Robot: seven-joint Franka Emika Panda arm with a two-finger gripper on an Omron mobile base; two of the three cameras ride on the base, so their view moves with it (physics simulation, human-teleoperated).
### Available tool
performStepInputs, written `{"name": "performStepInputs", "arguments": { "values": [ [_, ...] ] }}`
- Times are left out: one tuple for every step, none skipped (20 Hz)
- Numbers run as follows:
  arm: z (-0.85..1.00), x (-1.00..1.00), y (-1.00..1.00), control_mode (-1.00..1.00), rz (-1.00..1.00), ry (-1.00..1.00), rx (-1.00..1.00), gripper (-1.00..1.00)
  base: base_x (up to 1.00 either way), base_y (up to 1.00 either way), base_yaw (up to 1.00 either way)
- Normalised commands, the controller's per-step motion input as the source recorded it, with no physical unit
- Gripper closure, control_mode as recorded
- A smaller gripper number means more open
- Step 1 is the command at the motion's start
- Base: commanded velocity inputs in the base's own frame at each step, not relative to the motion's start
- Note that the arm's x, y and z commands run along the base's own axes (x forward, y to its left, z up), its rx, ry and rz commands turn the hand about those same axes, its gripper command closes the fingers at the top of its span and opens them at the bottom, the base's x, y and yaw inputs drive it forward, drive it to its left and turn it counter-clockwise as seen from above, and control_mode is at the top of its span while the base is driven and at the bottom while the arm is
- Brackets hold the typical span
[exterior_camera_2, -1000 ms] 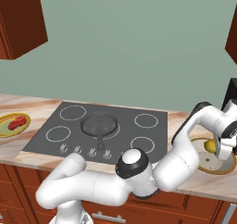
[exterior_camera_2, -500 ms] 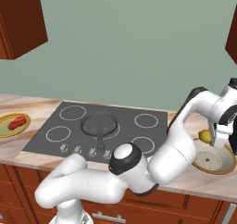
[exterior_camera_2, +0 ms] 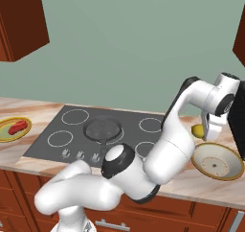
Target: Place the steak on the plate and place the lemon on the same plate.
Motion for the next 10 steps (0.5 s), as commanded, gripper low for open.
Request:
{"name": "performStepInputs", "arguments": {
  "values": [
    [0.28, -0.06, 0.74, -1.00, 0.00, 0.00, -0.03, 1.00, 0.00, 0.00, 0.00],
    [0.30, -0.07, 0.73, -1.00, 0.00, 0.00, -0.03, 1.00, 0.00, 0.00, 0.00],
    [0.31, -0.09, 0.73, -1.00, 0.00, 0.00, -0.03, 1.00, 0.00, 0.00, 0.00],
    [0.31, -0.09, 0.74, -1.00, 0.00, 0.00, -0.03, 1.00, 0.00, 0.00, 0.00],
    [0.31, -0.11, 0.76, -1.00, 0.00, 0.00, -0.03, 1.00, 0.00, 0.00, 0.00],
    [0.29, -0.11, 0.79, -1.00, 0.00, 0.00, -0.03, 1.00, 0.00, 0.00, 0.00],
    [0.30, -0.11, 0.79, -1.00, 0.00, 0.00, -0.02, 1.00, 0.00, 0.00, 0.00],
    [0.28, -0.09, 0.81, -1.00, 0.01, 0.00, -0.02, 1.00, 0.00, 0.00, 0.00],
    [0.28, -0.09, 0.82, -1.00, 0.01, 0.00, -0.01, 1.00, 0.00, 0.00, 0.00],
    [0.28, -0.07, 0.84, -1.00, 0.01, 0.00, -0.02, 1.00, 0.00, 0.00, 0.00]
  ]
}}
